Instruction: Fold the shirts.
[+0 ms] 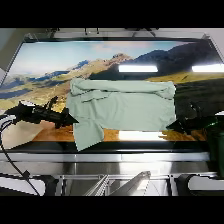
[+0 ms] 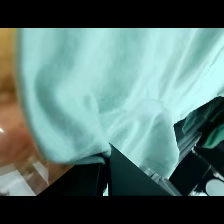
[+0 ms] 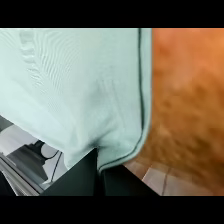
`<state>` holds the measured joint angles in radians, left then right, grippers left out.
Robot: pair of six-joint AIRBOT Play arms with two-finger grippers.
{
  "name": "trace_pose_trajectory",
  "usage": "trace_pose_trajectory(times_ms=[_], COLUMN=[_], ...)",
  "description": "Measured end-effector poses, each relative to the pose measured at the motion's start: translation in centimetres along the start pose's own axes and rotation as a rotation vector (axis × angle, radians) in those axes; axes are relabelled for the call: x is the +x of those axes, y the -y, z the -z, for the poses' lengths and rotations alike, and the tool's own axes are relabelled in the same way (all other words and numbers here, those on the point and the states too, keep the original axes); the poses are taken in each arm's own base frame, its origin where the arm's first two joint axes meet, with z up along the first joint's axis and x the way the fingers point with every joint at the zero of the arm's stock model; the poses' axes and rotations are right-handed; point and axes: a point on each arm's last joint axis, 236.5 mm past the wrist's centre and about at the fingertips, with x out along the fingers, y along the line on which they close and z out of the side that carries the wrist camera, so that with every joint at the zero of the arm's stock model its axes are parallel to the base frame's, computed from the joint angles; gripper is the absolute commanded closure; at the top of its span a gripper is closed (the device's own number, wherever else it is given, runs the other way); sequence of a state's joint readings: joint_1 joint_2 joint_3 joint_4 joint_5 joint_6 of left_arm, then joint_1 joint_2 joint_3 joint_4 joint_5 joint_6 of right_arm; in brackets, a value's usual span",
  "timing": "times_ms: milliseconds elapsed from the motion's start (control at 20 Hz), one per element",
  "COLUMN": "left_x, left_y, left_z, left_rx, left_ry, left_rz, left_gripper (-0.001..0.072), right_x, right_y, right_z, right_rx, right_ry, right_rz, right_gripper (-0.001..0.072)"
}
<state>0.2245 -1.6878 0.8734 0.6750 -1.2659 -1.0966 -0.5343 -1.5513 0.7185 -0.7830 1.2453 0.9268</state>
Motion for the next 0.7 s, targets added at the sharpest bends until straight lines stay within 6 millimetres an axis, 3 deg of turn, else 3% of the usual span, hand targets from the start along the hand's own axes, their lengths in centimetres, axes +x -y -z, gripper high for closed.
trace_pose_trajectory(times_ms=[150, 250, 450, 700], left_x=[-0.8, -2.4, -5.6, -7.7], left_y=[1.2, 2.7, 2.5, 2.0], left_z=[1.8, 2.9, 4.5, 5.2], left_rx=[0.024, 0.025, -0.018, -0.054], left_ry=[-0.086, -0.115, -0.104, -0.09], left_rz=[0.045, 0.104, 0.146, 0.185], left_gripper=[0.0686, 0.0686, 0.0686, 0.0689], right_x=[-0.5, -1.7, -4.4, -5.6], right_y=[0.1, 0.6, 0.7, -0.2], right_z=[-0.2, -0.6, -0.7, -0.7], right_rx=[-0.005, 0.0, 0.055, 0.088], right_ry=[0.019, 0.045, 0.091, 0.108], right_rz=[0.002, 0.012, -0.023, -0.081], right_gripper=[0.0697, 0.0697, 0.0697, 0.0697])
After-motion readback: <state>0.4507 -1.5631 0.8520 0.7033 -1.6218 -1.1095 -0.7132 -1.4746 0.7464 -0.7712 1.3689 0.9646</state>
